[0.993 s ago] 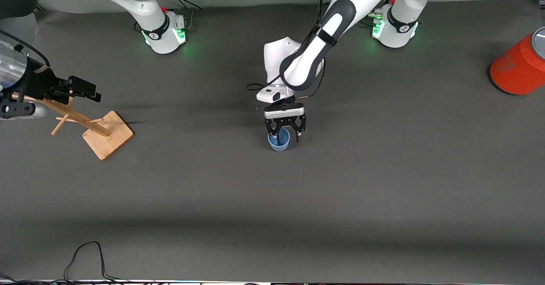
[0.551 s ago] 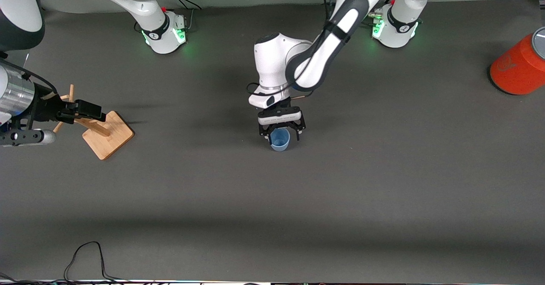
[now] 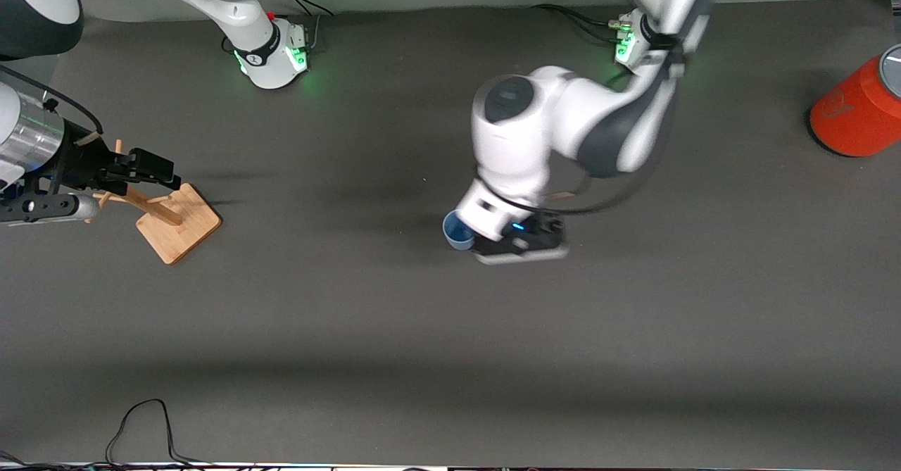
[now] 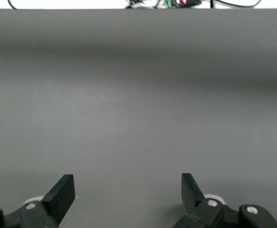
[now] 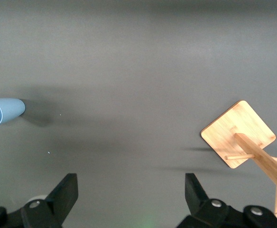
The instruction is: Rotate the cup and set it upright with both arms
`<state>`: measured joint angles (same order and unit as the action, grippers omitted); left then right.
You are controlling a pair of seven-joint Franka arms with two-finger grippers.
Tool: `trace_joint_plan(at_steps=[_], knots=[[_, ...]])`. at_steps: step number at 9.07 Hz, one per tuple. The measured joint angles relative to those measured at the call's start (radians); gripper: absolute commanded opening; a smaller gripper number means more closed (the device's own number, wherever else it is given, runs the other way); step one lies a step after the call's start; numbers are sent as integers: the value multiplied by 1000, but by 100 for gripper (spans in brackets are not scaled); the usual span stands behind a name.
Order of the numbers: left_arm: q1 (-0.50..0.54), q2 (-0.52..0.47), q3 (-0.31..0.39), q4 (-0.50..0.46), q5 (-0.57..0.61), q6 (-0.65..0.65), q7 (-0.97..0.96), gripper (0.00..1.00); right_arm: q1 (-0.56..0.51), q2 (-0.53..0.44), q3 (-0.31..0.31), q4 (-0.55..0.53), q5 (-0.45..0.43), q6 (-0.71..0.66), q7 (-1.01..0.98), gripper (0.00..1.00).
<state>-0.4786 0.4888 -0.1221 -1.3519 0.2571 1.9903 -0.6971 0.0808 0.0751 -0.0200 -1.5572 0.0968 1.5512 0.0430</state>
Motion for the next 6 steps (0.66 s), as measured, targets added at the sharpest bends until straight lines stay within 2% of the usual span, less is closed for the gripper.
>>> trace_joint_plan(at_steps=[2, 4, 6], knots=[[160, -133, 1, -12, -133, -150, 300, 100, 70, 0, -85, 0, 0, 0, 0, 100], [297, -346, 0, -161, -190, -270, 459, 100, 72, -1, -97, 0, 0, 0, 0, 100], [398, -545, 0, -315, -198, -387, 620, 100, 72, -2, -98, 1, 0, 0, 0, 100]])
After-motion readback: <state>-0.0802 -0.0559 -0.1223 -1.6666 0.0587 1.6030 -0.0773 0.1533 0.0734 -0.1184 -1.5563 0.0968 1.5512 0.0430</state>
